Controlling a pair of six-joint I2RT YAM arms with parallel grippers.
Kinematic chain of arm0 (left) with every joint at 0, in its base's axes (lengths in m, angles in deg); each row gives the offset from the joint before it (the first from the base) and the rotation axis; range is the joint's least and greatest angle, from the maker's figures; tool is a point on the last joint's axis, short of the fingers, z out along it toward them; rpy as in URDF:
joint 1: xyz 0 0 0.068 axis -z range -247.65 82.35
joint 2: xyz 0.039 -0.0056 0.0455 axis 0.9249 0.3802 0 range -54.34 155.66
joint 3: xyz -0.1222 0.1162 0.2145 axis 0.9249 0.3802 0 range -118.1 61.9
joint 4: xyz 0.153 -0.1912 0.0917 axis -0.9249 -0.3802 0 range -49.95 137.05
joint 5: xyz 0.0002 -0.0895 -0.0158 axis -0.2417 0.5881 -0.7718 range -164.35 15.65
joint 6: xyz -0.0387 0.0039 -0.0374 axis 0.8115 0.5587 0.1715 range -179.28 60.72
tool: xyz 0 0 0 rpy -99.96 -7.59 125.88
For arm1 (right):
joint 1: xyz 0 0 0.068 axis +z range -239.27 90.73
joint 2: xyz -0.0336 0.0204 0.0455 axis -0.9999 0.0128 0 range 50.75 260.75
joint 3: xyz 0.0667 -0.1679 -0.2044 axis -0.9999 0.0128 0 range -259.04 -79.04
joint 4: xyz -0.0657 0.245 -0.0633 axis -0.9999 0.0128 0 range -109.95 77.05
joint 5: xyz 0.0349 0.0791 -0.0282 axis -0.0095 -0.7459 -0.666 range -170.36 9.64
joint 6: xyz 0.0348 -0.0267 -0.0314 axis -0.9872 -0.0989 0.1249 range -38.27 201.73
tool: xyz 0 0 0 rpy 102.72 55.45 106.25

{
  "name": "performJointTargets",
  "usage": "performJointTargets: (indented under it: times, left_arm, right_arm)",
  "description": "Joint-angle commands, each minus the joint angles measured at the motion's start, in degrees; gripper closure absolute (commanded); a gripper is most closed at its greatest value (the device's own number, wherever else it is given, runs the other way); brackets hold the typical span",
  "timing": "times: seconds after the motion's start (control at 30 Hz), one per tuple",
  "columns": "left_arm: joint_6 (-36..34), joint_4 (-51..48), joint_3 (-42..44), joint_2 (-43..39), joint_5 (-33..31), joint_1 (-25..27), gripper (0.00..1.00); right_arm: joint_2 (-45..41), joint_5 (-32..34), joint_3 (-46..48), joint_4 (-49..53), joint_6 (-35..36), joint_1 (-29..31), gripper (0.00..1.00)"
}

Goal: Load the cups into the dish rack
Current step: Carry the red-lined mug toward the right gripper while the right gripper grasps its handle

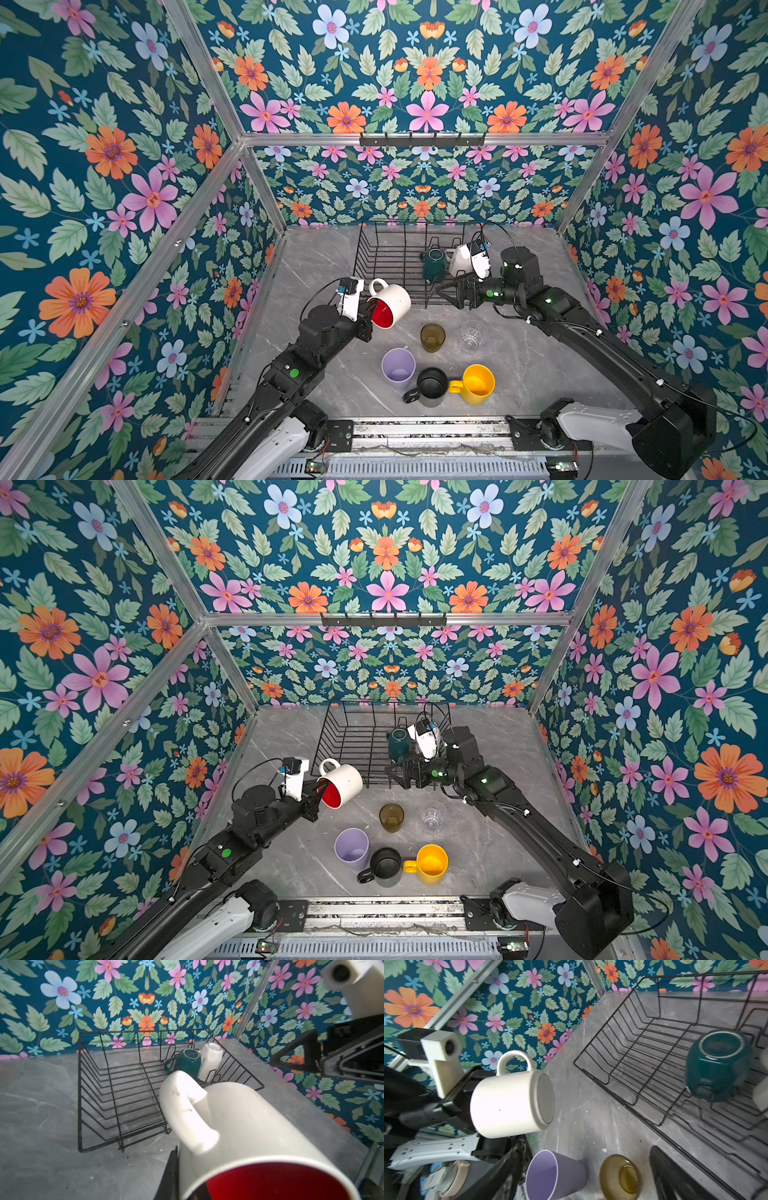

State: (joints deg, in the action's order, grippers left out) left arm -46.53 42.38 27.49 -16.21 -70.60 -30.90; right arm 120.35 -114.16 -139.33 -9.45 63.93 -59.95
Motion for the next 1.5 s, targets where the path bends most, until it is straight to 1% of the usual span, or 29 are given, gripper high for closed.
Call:
performJointTargets:
  times: [0.0,0.1,0.2,0.47,0.57,0.87,1.0,1.2,1.47]
  left_arm:
    - [-2.5,16.3,1.6,0.8,4.5,-0.1,1.00]
    - [-2.6,22.0,2.8,2.6,8.2,-0.1,1.00]
    - [-2.4,25.6,3.1,4.8,11.4,-0.2,1.00]
    - [-1.2,29.1,2.1,10.6,18.6,-1.4,1.00]
    - [-0.3,30.6,2.2,11.6,20.8,-2.2,1.00]
    - [5.1,39.6,3.5,14.0,29.9,-5.9,1.00]
    - [7.9,43.7,4.1,15.4,33.1,-7.3,1.00]
    - [9.9,46.4,3.7,17.8,36.3,-7.7,1.00]
    - [11.1,47.6,3.2,19.2,37.8,-7.7,1.00]
  right_arm:
    - [0.1,-7.6,0.7,-6.4,-2.3,-0.6,0.06]
    - [0.9,-12.6,1.5,-10.1,-4.8,-1.7,0.05]
    - [2.1,-16.4,1.8,-12.7,-6.5,-2.3,0.05]
    - [4.4,-20.3,1.4,-14.7,-7.2,-2.3,0.05]
    - [5.2,-23.5,1.2,-15.7,-7.4,-2.3,0.05]
    - [7.7,-29.0,2.3,-21.4,-11.3,-2.2,0.04]
    - [8.7,-29.8,2.6,-23.3,-12.7,-1.8,0.03]
    - [10.1,-31.0,2.9,-27.3,-15.6,-1.0,0.03]
    - [12.3,-31.2,2.1,-30.1,-18.0,0.5,0.03]
